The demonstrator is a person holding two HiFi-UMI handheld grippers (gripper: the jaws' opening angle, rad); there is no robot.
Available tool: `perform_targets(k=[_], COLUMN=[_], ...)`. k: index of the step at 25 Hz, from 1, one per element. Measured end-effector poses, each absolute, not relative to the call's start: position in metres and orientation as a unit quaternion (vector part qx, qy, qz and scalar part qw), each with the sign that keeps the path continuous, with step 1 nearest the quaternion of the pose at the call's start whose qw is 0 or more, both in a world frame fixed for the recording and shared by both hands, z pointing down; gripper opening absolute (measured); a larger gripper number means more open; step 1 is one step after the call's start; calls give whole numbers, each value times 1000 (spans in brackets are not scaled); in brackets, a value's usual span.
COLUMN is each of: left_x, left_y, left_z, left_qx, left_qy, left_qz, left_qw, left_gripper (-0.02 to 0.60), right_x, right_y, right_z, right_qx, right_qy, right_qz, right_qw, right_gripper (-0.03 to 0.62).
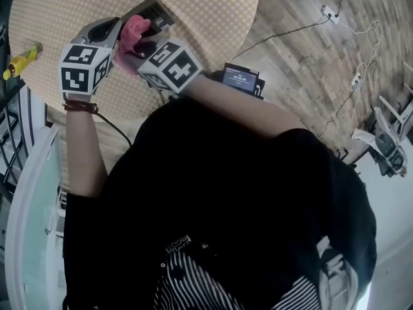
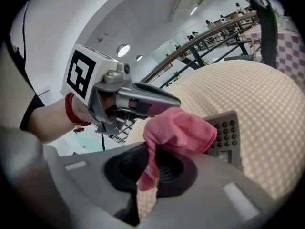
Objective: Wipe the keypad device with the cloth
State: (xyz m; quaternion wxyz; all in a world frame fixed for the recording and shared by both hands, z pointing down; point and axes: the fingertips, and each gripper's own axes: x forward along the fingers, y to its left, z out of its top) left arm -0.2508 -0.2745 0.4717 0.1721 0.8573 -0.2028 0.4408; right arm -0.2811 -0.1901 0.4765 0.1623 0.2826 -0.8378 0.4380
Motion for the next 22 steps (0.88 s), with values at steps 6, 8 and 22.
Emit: perform_targets(k=[6, 8, 22], left_x=[-254, -253, -244], left_y=[-273, -274, -276], left_z=[496, 500, 504], left_qx=[840, 839, 843], left_qy=[-195, -193, -199], left_qz=[483, 485, 483], left_qw=[152, 155, 126], left_gripper=[6, 6, 6], right_x=[-272, -274, -305], right_y=[-198, -200, -216], right_z=[492, 499, 505], right_qx=[287, 285, 281], right_qy=[-829, -823, -823], right_qz=[448, 460, 456], right_qw=[170, 171, 191], right_gripper=[44, 44, 44])
